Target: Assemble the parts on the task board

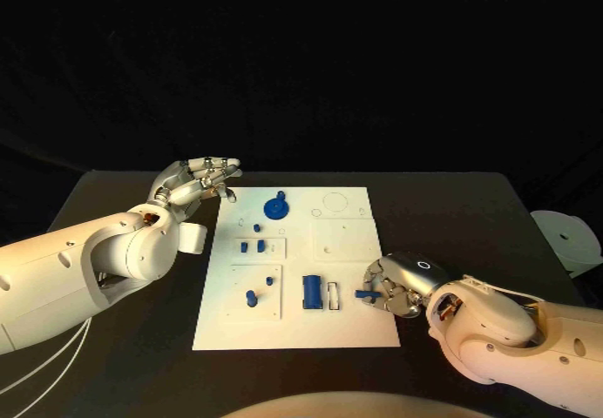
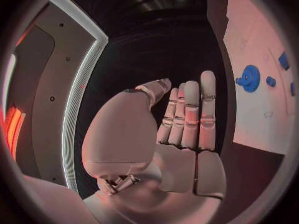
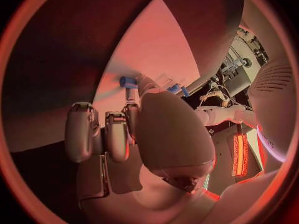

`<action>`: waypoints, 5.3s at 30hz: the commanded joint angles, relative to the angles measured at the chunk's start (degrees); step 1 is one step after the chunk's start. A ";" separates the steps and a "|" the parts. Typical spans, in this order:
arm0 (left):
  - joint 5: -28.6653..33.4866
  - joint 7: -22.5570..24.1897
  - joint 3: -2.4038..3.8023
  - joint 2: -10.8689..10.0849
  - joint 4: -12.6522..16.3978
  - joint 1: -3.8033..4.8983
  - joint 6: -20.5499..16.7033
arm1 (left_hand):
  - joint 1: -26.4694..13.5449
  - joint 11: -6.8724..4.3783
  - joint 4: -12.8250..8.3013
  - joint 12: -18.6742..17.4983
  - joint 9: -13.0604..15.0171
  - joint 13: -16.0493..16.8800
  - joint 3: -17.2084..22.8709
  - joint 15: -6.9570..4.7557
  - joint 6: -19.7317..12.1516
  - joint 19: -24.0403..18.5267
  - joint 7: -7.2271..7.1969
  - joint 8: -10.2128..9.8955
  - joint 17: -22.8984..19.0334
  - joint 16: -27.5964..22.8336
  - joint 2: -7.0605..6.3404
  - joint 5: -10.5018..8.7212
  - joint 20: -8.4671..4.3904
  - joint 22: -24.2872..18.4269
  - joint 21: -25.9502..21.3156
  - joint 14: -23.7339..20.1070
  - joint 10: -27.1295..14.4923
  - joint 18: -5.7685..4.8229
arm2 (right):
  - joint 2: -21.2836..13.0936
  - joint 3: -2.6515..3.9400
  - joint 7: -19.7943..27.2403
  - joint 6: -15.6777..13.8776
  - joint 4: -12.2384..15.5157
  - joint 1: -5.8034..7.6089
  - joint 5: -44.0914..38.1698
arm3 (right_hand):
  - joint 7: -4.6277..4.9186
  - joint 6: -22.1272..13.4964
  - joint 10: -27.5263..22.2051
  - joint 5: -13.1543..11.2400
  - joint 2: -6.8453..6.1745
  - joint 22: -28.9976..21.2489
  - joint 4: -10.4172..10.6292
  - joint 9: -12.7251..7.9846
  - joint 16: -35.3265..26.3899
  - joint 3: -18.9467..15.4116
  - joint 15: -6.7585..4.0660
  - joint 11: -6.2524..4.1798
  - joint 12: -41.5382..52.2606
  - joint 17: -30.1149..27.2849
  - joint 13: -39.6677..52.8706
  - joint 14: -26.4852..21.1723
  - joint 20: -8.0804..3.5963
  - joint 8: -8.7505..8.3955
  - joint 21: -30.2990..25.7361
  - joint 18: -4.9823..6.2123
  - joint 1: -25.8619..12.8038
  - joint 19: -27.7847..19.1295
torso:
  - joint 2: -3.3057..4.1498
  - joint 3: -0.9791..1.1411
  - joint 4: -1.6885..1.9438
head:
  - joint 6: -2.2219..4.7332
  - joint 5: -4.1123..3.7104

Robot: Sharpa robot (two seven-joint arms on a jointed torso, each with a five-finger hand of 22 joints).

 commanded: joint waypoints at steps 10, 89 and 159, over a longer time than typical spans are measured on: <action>-0.27 0.13 0.03 0.16 0.14 0.03 0.98 | -0.26 -0.03 -0.30 0.37 -0.09 0.07 0.19 0.17 -0.66 -0.44 -0.02 0.25 -0.11 0.14 0.34 0.14 0.15 -0.07 -0.20 -0.39 -0.43 0.82 | -0.26 -0.11 0.84 -4.20 2.25 0.63 7.62 | 0.15 -2.38 0.63 -1.06 -3.59 11.86 -7.34 4.88 0.05 22.51 -0.20 0.22 0.03 9.00 -1.84 4.76 -0.30 4.06 0.48 -0.60 -8.73 1.93 | 0.02 -0.01 0.01 | -0.03 -0.07; -0.97 -0.55 0.03 -0.02 0.23 0.04 1.43 | -0.15 0.09 -0.49 0.49 -0.09 -0.02 0.54 0.22 -0.74 -0.44 0.04 0.47 -0.24 0.19 0.63 0.27 0.17 -0.07 -0.21 -0.50 -1.13 0.82 | 6.63 -0.09 2.62 0.28 -2.12 0.50 13.90 | -1.06 1.66 3.68 -7.68 -2.70 12.08 -2.77 5.34 0.73 18.17 -0.93 -0.74 6.36 10.71 3.64 5.12 -0.95 5.74 1.50 -0.77 -34.23 2.28 | 0.02 0.04 -0.01 | -0.59 0.33; -0.93 -0.36 -0.01 0.34 -0.82 -0.17 1.50 | -0.25 0.15 -0.53 0.67 -0.11 -0.05 0.68 0.27 -0.86 -0.45 0.11 0.57 -0.31 0.25 0.71 0.24 0.20 -0.05 -0.18 -0.54 -1.33 0.81 | 4.97 0.18 23.17 -7.00 -5.60 2.32 31.65 | 1.01 -3.51 -0.13 -5.21 -2.81 9.79 -2.95 4.77 -1.46 10.30 0.42 1.01 -1.59 5.90 -0.88 3.99 0.05 3.43 -7.32 0.76 -23.81 -0.84 | -0.71 -0.19 -0.08 | 0.43 0.40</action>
